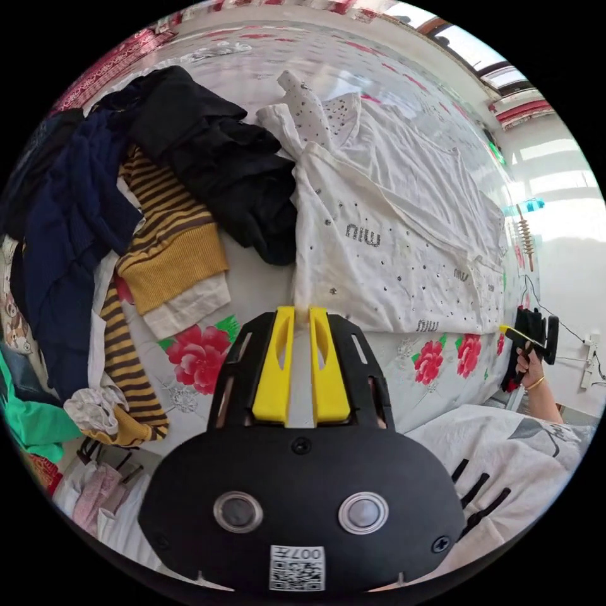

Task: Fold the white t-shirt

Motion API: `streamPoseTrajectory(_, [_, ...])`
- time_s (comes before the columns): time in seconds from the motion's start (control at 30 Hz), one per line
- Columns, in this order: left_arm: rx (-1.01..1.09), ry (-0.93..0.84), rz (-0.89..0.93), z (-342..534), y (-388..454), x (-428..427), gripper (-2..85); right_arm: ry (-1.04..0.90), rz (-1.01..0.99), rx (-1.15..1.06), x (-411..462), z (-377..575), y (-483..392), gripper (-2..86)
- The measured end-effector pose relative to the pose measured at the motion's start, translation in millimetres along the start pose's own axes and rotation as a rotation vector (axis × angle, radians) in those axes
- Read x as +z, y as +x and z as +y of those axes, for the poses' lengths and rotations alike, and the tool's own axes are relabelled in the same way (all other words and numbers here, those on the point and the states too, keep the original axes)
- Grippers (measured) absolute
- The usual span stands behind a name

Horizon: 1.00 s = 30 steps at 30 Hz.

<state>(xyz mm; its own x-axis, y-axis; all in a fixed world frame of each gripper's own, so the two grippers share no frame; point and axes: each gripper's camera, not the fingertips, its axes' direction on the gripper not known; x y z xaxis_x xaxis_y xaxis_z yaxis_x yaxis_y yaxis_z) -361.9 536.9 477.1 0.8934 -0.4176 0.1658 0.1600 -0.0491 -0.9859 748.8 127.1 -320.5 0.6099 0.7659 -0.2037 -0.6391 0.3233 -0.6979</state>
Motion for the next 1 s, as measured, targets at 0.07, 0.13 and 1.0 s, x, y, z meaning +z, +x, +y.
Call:
streamPoseTrajectory(0.07, [0.03,-0.043,0.021,-7.7,2.5,-4.0,0.3,-0.015,0.007,-0.035,-5.0,-7.4,-0.9,0.1])
streamPoseTrajectory(0.13, [0.071,-0.002,0.03,-5.8,6.0,-21.4,-0.3,0.046,-0.004,-0.095,-28.3,-7.3,-3.0,-0.1])
streamPoseTrajectory(1.0, [-0.074,0.057,0.13,143.8,-22.5,-16.0,-0.7,0.184,0.043,0.026,-5.0,35.7,53.3,4.7])
